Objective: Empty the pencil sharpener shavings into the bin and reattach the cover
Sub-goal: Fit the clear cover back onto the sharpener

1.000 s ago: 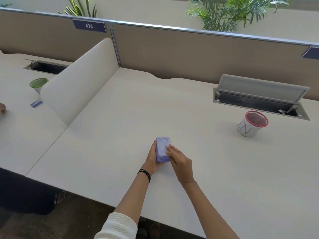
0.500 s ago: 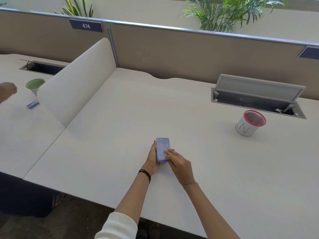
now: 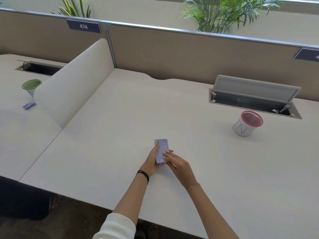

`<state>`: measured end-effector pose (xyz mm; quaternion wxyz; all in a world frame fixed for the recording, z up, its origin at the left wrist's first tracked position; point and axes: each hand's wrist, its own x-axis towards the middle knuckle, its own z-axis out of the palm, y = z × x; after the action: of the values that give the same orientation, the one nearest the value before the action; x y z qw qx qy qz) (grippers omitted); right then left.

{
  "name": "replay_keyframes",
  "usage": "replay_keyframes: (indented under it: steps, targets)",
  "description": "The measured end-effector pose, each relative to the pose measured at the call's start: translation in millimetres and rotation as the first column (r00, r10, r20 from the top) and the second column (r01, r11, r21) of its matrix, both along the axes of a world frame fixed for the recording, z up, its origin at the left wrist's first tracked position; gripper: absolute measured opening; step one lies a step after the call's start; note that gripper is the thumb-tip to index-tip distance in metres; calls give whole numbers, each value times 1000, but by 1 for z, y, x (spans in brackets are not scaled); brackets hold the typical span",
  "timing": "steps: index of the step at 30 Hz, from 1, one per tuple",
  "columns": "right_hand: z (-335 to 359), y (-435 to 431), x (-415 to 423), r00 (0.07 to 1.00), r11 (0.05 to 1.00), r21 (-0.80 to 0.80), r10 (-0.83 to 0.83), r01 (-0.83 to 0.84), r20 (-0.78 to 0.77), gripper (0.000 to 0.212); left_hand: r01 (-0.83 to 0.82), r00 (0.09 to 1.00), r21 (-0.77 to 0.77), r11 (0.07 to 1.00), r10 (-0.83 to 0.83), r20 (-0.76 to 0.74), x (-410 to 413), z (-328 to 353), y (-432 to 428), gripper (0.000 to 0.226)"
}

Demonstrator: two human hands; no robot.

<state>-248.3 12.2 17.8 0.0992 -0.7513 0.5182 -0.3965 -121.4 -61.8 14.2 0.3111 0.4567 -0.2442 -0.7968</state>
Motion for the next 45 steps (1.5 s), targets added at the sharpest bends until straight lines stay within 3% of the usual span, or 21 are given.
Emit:
replay_keyframes:
  steps: [4, 11, 15, 17, 19, 21, 23, 26, 29, 31, 34, 36, 39, 45]
  targets:
    - [0, -1, -3, 1000, 999, 37, 20, -20, -8, 16, 2, 1000, -2, 1000, -3, -12, -3, 4, 2, 46]
    - [-6, 10, -5, 999, 992, 121, 45, -45, 4, 32, -8, 1000, -37, 999, 8, -15, -8, -1, 8, 59]
    - [-5, 10, 2, 972, 983, 163, -116, 83, 205, 14, 5, 1000, -82, 997, -3, 23, -10, 0, 8, 54]
    - [1, 8, 9, 884, 943, 294, -266, 156, 384, 3, 12, 999, -100, 995, -9, 34, -12, -1, 8, 48]
    - [4, 4, 13, 762, 877, 443, -415, 188, 498, 5, 24, 999, -109, 994, -18, 50, -12, -1, 9, 52]
    - [7, 1, 15, 622, 796, 600, -514, 87, 591, 15, 36, 998, -114, 993, -29, 58, -11, 0, 9, 59]
    - [9, 0, 15, 545, 724, 688, -559, -47, 625, 17, 49, 997, -115, 992, -42, 68, -12, -2, 8, 62]
    - [10, 1, 12, 536, 698, 710, -564, -97, 628, 17, 57, 996, -118, 991, -49, 70, -14, -4, 6, 56]
    - [6, 2, 10, 551, 704, 709, -574, -46, 605, 16, 48, 997, -102, 994, -41, 69, -17, 0, 7, 43]
    - [2, 2, 9, 558, 703, 711, -584, -16, 590, 17, -19, 997, -89, 996, 25, 68, -19, 2, 7, 38]
    - [1, 2, 8, 578, 705, 709, -585, 16, 569, 21, -139, 987, -125, 982, 148, 69, -21, -5, 6, 47]
    - [3, 2, 7, 584, 702, 712, -578, 1, 569, 21, -231, 971, -125, 965, 237, 40, -22, 0, 6, 35]
    - [10, 1, 5, 604, 678, 732, -558, -65, 570, 20, -333, 943, -40, 942, 333, -13, -24, 2, 2, 20]
    - [18, 1, 11, 624, 647, 742, -509, -177, 593, 23, -400, 915, 76, 913, 403, -27, -31, 3, 2, 27]
